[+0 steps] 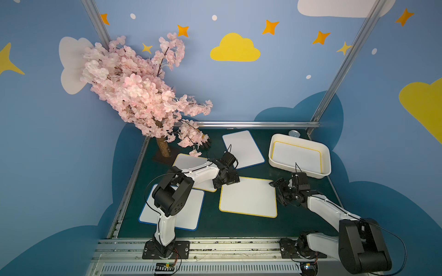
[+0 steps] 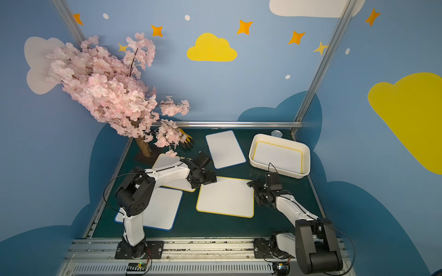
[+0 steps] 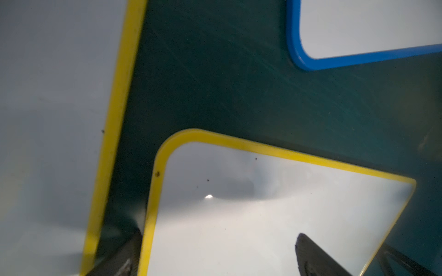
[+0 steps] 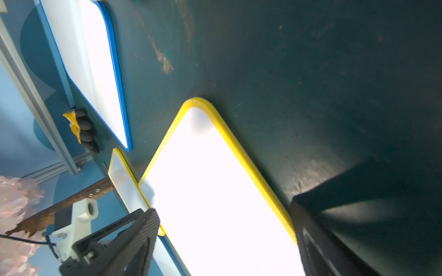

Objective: Put the whiteboard into the storage box
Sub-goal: Pick up the whiteboard at the center of the board.

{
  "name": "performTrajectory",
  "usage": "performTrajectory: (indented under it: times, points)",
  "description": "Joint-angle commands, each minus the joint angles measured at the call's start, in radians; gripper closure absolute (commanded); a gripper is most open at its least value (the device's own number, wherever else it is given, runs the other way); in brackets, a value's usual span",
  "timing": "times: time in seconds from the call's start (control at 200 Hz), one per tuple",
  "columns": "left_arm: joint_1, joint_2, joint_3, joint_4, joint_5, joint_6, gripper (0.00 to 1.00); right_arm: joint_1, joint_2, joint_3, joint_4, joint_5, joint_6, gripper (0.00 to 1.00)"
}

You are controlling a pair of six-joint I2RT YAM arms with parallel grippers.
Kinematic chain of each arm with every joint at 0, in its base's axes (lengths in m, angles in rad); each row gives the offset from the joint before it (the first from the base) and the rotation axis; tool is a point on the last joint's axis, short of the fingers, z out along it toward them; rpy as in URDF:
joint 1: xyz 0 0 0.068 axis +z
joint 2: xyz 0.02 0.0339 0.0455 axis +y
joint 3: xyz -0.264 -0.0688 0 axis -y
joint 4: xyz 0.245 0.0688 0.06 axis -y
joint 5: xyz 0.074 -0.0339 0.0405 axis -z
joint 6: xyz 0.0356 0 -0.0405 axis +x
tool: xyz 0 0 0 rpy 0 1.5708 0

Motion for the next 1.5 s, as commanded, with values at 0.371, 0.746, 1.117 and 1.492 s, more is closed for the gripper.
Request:
performTrajectory:
  times: [0.371, 0.746, 1.117, 1.492]
  points:
    - [-0.050, 0.078, -0.056, 0.017, 0.279, -0.054, 0.00, -0.029, 0.042, -0.081, 0.005, -0.347, 0.055, 0.13]
    - [-0.044, 0.073, -0.056, 0.016, 0.278, -0.056, 0.00, -0.039, -0.041, -0.050, -0.035, -0.366, -0.024, 0.13]
    - [-0.034, 0.070, -0.057, 0.011, 0.273, -0.059, 0.00, -0.040, -0.124, -0.024, -0.069, -0.332, -0.127, 0.15]
    - [-0.027, 0.064, -0.055, 0.010, 0.272, -0.063, 0.00, -0.037, -0.232, -0.073, 0.040, -0.330, -0.157, 0.42]
